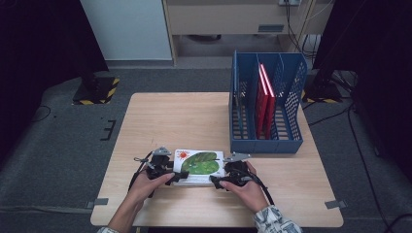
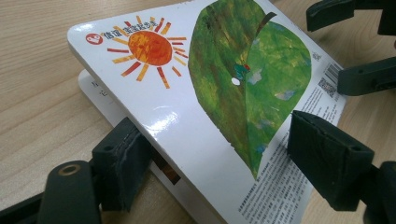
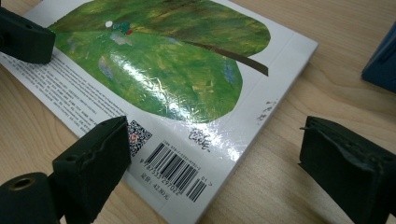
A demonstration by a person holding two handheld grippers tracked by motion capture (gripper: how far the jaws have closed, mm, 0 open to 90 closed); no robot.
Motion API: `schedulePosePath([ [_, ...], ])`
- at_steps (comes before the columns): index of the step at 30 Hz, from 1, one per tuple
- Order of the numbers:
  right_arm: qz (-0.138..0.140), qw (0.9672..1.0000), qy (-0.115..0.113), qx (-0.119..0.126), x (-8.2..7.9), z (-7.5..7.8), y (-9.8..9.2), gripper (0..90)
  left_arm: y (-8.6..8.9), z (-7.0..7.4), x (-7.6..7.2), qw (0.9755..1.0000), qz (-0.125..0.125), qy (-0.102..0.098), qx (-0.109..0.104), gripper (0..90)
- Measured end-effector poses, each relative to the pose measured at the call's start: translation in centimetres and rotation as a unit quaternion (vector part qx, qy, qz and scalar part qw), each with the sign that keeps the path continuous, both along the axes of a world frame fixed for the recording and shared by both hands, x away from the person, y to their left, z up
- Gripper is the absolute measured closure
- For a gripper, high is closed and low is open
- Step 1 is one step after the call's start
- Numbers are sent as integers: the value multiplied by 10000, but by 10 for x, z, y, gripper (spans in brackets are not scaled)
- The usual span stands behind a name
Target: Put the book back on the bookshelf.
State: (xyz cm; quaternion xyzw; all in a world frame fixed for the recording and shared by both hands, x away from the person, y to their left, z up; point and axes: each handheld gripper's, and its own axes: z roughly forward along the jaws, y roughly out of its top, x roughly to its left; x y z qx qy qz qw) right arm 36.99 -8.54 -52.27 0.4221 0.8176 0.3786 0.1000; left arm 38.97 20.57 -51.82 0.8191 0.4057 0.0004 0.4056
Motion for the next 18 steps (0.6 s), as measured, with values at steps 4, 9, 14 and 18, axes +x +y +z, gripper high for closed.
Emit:
schedulePosePath([
  [4, -19, 9998, 153, 127, 4, -3, 0, 73, 0, 0, 2, 10000, -35, 4, 26, 221],
  [9, 69, 9991, 298, 293, 7, -6, 2, 74, -3, 2, 5, 9999, -82, -6, 93, 224],
  [14, 133, 9986, 356, 360, 7, -7, 3, 67, -7, 1, 9, 9999, -137, 22, 8, 216],
  [18, 167, 9984, 385, 387, 7, -7, 2, 67, -8, 0, 11, 9997, -194, 97, -73, 221],
])
